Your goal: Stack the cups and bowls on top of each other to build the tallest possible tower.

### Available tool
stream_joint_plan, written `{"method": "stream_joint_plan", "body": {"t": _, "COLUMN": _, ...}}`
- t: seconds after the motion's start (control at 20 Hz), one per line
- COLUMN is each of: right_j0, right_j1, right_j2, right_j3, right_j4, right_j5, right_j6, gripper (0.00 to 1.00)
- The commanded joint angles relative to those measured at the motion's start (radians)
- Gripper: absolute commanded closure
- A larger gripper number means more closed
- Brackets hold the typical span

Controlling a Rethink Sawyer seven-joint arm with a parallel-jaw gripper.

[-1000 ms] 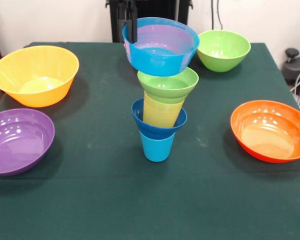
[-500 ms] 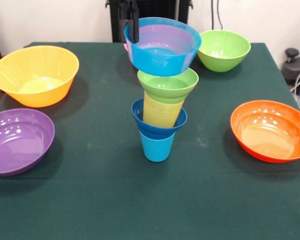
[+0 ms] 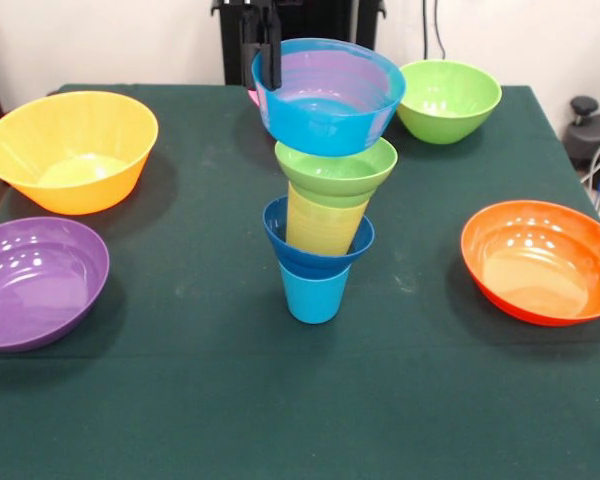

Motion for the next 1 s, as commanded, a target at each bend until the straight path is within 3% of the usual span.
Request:
{"method": "stream_joint_plan", "body": {"t": 0.05, "right_j0": 0.029, "right_j1": 0.058, "right_j2": 0.043, "right_j3": 0.034, "right_j4": -0.027, "right_j5": -0.06, "right_j6": 0.024, "gripper": 1.0}}
{"method": "stream_joint_plan", "body": {"t": 1.0, "right_j0": 0.047, "right_j1": 0.071, "right_j2": 0.027, "right_j3": 0.037, "right_j4": -0.031, "right_j5": -0.1, "right_j6": 0.041, "gripper": 1.0}}
